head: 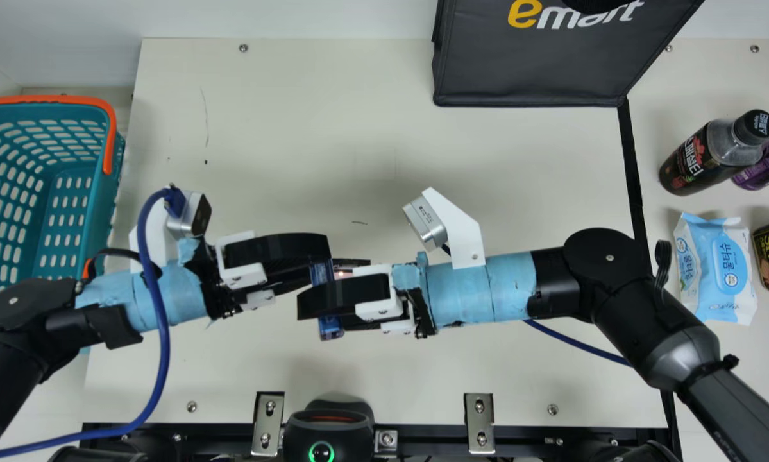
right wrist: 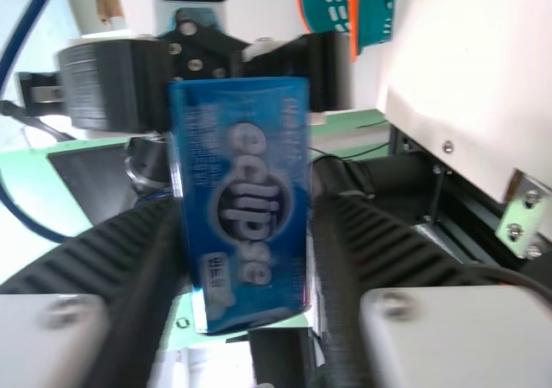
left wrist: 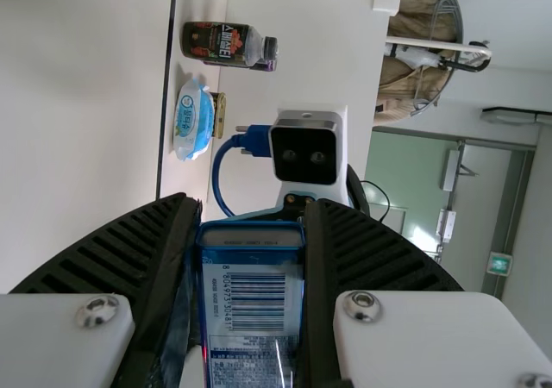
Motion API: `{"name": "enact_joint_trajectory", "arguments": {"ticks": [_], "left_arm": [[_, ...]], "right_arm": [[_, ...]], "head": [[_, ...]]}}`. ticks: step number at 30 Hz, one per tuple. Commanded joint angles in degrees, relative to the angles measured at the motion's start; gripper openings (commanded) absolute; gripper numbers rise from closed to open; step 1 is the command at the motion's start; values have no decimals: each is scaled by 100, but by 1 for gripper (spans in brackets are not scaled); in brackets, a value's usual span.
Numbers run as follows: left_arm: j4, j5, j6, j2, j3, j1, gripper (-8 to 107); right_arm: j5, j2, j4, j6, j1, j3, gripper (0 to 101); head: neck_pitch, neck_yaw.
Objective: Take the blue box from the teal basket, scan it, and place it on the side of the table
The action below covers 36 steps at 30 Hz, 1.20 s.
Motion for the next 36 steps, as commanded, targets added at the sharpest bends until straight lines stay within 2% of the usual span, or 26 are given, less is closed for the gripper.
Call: {"name": "enact_joint_trajectory", "arguments": {"ticks": [1,4,5,24,34,36], "left_arm": [[0,0,0,0,0,0,-8],[0,0,0,0,0,0,-8],[0,0,0,0,0,0,-8],[-10,0,0,0,0,0,55],[-10,33,0,0,0,0,89],[-10,33,0,0,0,0,90]], "right_arm": [[0,0,0,0,0,0,22],[5,0,6,0,0,0,1],[5,0,13,0,0,0,0],[-17,0,-9,0,0,0,0],[-144,17,-65,0,0,0,0],[-149,17,-65,0,0,0,0]], "head": [[-166,0],[-166,0],[-166,0],[-166,0],[-166,0],[-166,0]]}}
